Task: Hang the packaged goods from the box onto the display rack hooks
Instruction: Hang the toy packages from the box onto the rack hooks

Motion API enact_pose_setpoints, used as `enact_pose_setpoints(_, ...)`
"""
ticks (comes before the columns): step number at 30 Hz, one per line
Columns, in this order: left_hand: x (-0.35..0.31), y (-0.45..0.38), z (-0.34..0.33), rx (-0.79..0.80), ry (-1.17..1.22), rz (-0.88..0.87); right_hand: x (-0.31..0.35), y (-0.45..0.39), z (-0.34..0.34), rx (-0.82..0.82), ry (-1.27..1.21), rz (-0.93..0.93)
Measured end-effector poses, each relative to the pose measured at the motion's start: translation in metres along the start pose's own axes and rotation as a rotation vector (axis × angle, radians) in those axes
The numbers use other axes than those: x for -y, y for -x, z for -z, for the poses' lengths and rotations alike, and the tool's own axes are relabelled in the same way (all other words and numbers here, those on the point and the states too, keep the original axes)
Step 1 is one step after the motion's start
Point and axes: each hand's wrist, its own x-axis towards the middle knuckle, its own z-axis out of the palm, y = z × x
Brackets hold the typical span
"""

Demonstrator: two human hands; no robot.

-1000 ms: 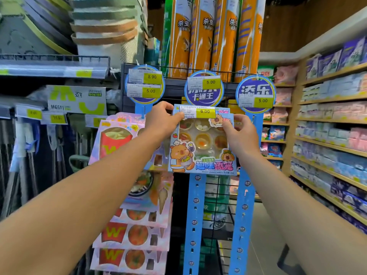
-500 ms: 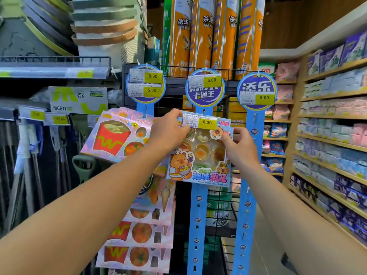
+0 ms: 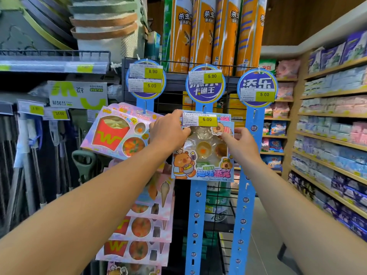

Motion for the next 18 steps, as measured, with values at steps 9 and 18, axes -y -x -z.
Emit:
enact_pose_setpoints(9, -0.001, -0.007, 0.008, -0.042, 0.228, 0.027, 0.009, -0.002, -0.001, -0.022, -0.222, -0.018)
enact_pose_setpoints(18, -0.003, 0.007, 0.006, -0.139, 0.359, -0.132, 0.000, 0.005, 0.006, -0.025, -0.268, -0.068)
